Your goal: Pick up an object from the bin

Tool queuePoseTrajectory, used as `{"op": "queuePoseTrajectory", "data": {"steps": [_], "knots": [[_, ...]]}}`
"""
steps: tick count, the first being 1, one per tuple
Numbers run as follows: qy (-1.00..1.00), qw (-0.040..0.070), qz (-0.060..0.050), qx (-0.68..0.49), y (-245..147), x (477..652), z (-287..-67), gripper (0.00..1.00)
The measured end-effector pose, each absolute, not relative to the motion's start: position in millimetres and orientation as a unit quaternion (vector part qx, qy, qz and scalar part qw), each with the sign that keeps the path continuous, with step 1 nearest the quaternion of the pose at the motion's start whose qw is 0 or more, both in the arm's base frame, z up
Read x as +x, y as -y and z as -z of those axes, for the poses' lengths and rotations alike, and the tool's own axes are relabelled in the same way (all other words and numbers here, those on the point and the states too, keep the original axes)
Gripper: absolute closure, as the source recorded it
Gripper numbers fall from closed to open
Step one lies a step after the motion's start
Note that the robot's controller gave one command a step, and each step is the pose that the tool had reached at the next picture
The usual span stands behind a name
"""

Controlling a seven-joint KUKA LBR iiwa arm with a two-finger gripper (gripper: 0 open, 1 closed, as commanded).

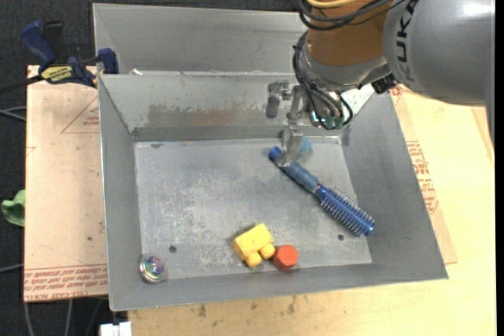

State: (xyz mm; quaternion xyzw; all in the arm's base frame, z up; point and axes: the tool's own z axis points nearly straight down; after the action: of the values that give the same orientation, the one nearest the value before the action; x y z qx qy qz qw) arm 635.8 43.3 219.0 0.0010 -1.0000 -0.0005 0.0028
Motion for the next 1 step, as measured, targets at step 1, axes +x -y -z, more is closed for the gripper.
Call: {"op": "queuePoseTrajectory", "data": {"steps": [1], "knots": [[1.000, 0.004, -0.001, -0.017, 32.4, 602.5, -130.3, 0.00]]}}
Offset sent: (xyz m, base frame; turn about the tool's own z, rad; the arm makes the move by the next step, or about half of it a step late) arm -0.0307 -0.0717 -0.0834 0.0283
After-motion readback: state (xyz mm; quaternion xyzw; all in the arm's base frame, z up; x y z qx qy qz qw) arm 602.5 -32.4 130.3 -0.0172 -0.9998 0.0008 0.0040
